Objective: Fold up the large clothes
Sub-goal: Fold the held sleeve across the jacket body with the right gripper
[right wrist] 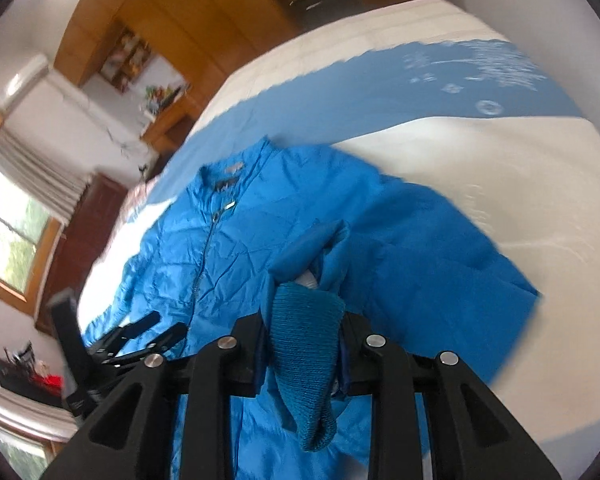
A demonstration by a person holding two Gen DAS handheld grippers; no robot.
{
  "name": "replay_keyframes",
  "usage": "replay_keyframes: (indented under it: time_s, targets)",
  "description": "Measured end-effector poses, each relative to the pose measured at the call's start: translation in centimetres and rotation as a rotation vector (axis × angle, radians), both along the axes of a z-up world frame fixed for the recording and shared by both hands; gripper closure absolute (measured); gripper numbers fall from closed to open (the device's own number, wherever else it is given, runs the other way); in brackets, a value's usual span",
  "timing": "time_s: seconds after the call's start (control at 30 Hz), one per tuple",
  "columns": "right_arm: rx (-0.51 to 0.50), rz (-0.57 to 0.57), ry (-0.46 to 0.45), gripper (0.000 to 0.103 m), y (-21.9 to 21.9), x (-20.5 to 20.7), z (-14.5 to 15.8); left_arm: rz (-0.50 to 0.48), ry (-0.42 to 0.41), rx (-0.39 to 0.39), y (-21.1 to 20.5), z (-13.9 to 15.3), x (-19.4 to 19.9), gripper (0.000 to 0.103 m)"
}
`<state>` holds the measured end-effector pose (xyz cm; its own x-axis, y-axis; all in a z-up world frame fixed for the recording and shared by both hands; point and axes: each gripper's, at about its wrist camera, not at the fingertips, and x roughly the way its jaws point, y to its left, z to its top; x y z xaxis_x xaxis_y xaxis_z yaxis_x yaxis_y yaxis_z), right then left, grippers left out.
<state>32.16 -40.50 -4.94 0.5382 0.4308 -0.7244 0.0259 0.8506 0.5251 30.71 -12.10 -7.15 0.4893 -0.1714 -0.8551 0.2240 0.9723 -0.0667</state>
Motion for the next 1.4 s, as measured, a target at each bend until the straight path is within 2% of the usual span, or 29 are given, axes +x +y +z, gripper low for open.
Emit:
replay_keyframes:
  time_s: [0.1, 0.2, 0.23, 0.4, 0.5, 0.7, 0.77, 0.8, 0.87, 1.1, 1.17, 1.27, 1.3, 1.33, 1.4]
  targets:
    - [-0.019, 0.052, 0.019, 0.075, 1.9, 1.8, -0.7, 0.018, 0.022, -0.017, 1.0, -0.4, 0.8, 0.024]
    - [-0.051, 0.098, 0.015, 0.068, 3.9, 2.7, -0.9, 0.021, 0.041, -0.057, 1.9, -0.5, 1.1, 0.023]
    - [-0.065, 0.11, 0.004, 0.06, 4.7, 3.1, -0.7, 0.02, 0.043, -0.073, 2.2, -0.5, 1.1, 0.021]
    - [-0.184, 0.181, -0.083, 0.053, 8.2, 2.2, 1.1, 0.018, 0.012, -0.079, 3.1, 0.2, 0.5, 0.018]
    - [-0.224, 0.204, -0.115, 0.053, 9.0, 1.3, 2.0, 0.012, 0.015, -0.094, 3.2, 0.4, 0.3, 0.017]
    - [-0.242, 0.179, -0.159, 0.05, 7.9, -1.0, 3.9, -0.041, 0.013, -0.128, 1.8, 0.9, -0.2, 0.016]
    - [-0.294, 0.148, -0.162, 0.049, 7.4, -1.6, 4.2, -0.06, 0.015, -0.136, 1.2, 0.9, -0.3, 0.015]
    - [-0.362, 0.104, -0.157, 0.049, 7.0, -1.9, 4.2, -0.069, 0.018, -0.134, 0.7, 0.9, -0.3, 0.015]
    - [-0.404, 0.072, -0.152, 0.049, 6.6, -2.1, 4.0, -0.087, 0.029, -0.122, -0.2, 0.6, -0.1, 0.014]
    - [-0.392, 0.025, -0.101, 0.049, 4.1, -2.3, 2.3, -0.11, 0.095, -0.073, -3.5, -1.4, 2.3, 0.014]
    - [-0.4, 0.011, -0.095, 0.049, 3.6, -2.4, 1.9, -0.125, 0.105, -0.058, -4.6, -2.0, 2.9, 0.017]
    - [-0.426, 0.0, -0.1, 0.049, 3.4, -2.4, 1.7, -0.162, 0.12, -0.061, -6.0, -2.4, 3.3, 0.04]
    - [-0.43, 0.0, -0.104, 0.049, 3.4, -2.5, 1.6, -0.181, 0.115, -0.067, -6.4, -2.4, 3.2, 0.055]
    - [-0.432, 0.002, -0.108, 0.049, 3.5, -2.6, 1.7, -0.197, 0.108, -0.071, -6.7, -2.3, 3.2, 0.076]
    - [-0.435, 0.005, -0.111, 0.049, 3.5, -2.7, 1.6, -0.203, 0.081, -0.079, -7.0, -2.0, 3.1, 0.088]
